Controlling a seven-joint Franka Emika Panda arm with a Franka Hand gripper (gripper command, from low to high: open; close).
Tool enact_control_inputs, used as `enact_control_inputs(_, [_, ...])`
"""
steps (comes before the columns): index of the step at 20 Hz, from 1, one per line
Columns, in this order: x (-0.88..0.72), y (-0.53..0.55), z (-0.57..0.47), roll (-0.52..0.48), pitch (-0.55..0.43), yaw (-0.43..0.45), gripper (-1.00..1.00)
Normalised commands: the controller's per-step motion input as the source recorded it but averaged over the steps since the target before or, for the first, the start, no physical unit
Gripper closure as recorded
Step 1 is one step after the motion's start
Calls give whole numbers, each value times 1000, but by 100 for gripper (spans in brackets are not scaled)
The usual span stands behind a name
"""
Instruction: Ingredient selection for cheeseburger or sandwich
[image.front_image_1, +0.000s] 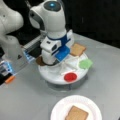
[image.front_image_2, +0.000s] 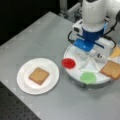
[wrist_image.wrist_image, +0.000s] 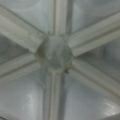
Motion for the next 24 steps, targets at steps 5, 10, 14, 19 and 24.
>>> enact_control_inputs(5, [-92, 71, -143, -10, -152, 83, -100])
enact_control_inputs(10, [-113, 50, -144, -12, -159, 78, -100])
enact_control_inputs(14, [-116, 49, -169, -17, -169, 70, -100])
enact_control_inputs(19, [-123, 68, -164, -52, -161, 70, -100])
enact_control_inputs(24, [-129, 119, -139, -95, -141, 70, -100])
